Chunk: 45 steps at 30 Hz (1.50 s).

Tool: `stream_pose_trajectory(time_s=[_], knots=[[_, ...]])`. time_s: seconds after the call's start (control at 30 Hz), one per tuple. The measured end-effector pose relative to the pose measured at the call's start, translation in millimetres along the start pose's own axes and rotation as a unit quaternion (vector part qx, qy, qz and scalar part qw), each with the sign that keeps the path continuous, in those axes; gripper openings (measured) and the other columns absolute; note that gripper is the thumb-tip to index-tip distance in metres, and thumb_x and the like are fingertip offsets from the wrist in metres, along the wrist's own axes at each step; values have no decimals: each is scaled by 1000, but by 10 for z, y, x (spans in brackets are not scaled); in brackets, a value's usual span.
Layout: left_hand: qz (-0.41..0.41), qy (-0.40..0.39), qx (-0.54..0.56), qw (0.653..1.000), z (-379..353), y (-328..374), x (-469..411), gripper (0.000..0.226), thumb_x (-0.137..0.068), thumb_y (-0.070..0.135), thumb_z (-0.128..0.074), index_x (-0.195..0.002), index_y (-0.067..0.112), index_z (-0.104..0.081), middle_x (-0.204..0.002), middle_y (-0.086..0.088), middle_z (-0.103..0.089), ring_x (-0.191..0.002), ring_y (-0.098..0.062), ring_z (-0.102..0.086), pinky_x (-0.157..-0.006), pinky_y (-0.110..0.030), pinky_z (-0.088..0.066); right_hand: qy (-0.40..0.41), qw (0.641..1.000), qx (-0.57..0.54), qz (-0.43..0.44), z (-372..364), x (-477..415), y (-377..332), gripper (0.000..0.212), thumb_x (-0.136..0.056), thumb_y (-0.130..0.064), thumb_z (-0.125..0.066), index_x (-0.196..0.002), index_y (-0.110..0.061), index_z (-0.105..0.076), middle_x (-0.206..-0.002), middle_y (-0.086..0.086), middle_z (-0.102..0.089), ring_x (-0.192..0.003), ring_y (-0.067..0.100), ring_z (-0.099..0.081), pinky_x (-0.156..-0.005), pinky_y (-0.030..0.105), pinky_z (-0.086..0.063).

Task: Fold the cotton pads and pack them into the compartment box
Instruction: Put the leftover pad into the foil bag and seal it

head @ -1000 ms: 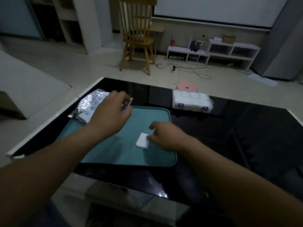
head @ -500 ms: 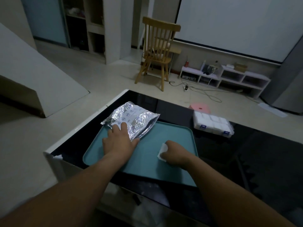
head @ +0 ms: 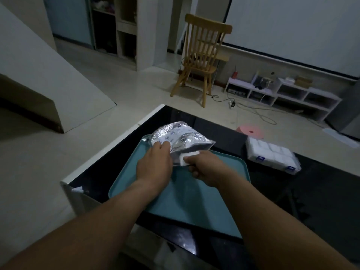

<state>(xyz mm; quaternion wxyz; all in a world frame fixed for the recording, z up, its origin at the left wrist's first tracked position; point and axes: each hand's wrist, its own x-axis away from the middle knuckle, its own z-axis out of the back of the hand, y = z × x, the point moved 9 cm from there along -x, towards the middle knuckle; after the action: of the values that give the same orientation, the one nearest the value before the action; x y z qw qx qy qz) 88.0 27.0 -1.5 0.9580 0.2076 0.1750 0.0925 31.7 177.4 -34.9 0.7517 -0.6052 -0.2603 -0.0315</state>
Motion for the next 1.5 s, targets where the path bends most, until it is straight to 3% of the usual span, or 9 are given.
stream_pose_trajectory(time_s=[0.23, 0.33, 0.4, 0.5, 0.63, 0.8, 0.9, 1.1, 1.5], knots=[[-60, -4, 83, 995, 35, 160, 76, 4, -102, 21, -46, -105, 23, -47, -111, -4, -51, -95, -32, -55, -64, -38, -36, 70, 991, -115, 21, 20, 160, -204, 20, -97, 8, -44, -86, -2, -57, -70, 13, -52, -49, 15, -49, -45, 23, -40], [-65, 4, 123, 990, 78, 116, 30, 11, -98, 19, -49, -93, 26, -42, -104, -2, -54, -90, -31, -54, -64, -40, -42, 152, 981, 72, 100, 237, 284, -323, 12, -96, 5, -54, -95, 2, -65, -86, 19, -68, -59, 20, -62, -54, 35, -58], [-74, 1, 155, 985, 130, 102, -15, 14, -96, 17, -51, -88, 26, -43, -96, 2, -56, -88, -30, -55, -68, -42, -45, 234, 915, 258, 203, 417, 441, -537, 7, -94, -10, -65, -100, -13, -64, -99, 6, -68, -79, 19, -65, -74, 43, -61], [-81, -14, 199, 976, 250, 92, -84, 14, -98, 20, -57, -89, 26, -49, -83, 7, -60, -78, -22, -59, -67, -40, -48, 238, 788, 466, 326, 479, 664, -817, 46, -81, -22, -75, -121, -33, -55, -126, -7, -52, -114, 15, -49, -99, 39, -45], [-53, -28, 272, 960, 412, 11, -200, 8, -99, 22, -64, -92, 24, -60, -79, 8, -65, -71, -3, -58, -63, -23, -44, 144, 763, 548, 310, 566, 633, -813, 66, -81, -31, -76, -139, -38, -44, -129, -12, -56, -118, 13, -53, -109, 47, -43], [35, -80, 515, 853, 381, -63, -254, 9, -99, 26, -68, -102, 20, -73, -95, -5, -75, -79, -12, -63, -75, -34, -51, 156, 793, 487, 330, 703, 628, -1031, 10, -101, -26, -65, -104, -35, -65, -96, -15, -63, -88, 9, -63, -73, 22, -47], [72, -129, 575, 805, 275, -56, -237, 18, -100, 29, -65, -110, 15, -71, -104, -1, -75, -94, -13, -64, -86, -36, -47, 181, 849, 388, 310, 882, 669, -1144, 6, -98, -24, -71, -101, -20, -66, -85, -5, -68, -72, 3, -62, -58, 16, -43], [99, -71, 580, 805, 258, -153, -305, 12, -99, 18, -66, -92, 10, -62, -81, -3, -62, -74, -13, -56, -70, -26, -48, 110, 887, 360, 269, 928, 672, -1079, 10, -98, -26, -71, -99, -16, -72, -82, 4, -74, -62, -2, -63, -56, 9, -48], [89, -84, 576, 808, 205, -200, -357, 10, -100, 14, -65, -94, 13, -72, -86, -2, -72, -78, -9, -64, -74, -24, -56, 113, 856, 443, 239, 967, 570, -885, 6, -102, -24, -66, -96, -24, -68, -86, -4, -70, -78, 10, -68, -64, 15, -49]])
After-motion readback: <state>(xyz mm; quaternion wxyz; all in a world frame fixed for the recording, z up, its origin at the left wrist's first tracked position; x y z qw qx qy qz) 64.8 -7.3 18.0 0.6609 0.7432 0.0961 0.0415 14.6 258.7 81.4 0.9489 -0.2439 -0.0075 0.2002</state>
